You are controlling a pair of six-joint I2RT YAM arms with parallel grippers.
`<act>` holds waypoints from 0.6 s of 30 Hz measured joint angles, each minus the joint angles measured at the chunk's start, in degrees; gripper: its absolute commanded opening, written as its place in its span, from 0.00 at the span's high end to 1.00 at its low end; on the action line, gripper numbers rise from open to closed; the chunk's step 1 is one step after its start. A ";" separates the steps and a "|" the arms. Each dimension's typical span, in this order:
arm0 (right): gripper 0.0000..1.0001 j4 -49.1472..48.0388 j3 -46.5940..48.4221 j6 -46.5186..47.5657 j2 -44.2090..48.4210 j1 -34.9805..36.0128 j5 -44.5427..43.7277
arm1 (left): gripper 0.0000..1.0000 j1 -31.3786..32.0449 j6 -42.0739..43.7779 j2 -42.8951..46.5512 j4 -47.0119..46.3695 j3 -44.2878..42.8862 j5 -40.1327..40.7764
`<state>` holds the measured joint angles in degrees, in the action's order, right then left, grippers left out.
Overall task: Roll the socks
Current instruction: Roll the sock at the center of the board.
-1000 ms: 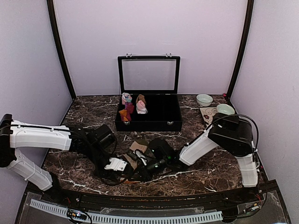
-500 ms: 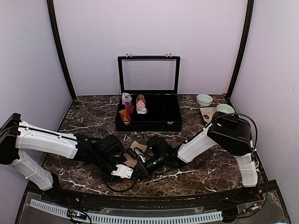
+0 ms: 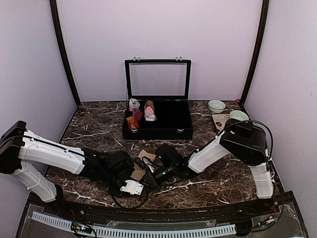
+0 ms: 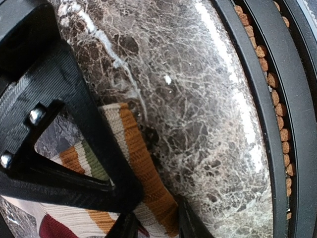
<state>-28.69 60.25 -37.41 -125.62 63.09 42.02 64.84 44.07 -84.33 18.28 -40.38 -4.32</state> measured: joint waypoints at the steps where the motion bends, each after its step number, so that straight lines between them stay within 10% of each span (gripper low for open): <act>1: 1.00 -0.02 0.00 -0.02 0.00 0.00 -0.02 | 0.72 0.13 -0.22 0.02 -0.26 0.20 0.22; 18: 1.00 -1.64 -0.57 -1.90 -0.02 0.00 -1.11 | 0.66 3.78 -5.60 2.21 0.00 0.52 8.33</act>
<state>-30.33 59.68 -39.31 -125.64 63.09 40.91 68.62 38.48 -82.13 18.28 -39.86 4.01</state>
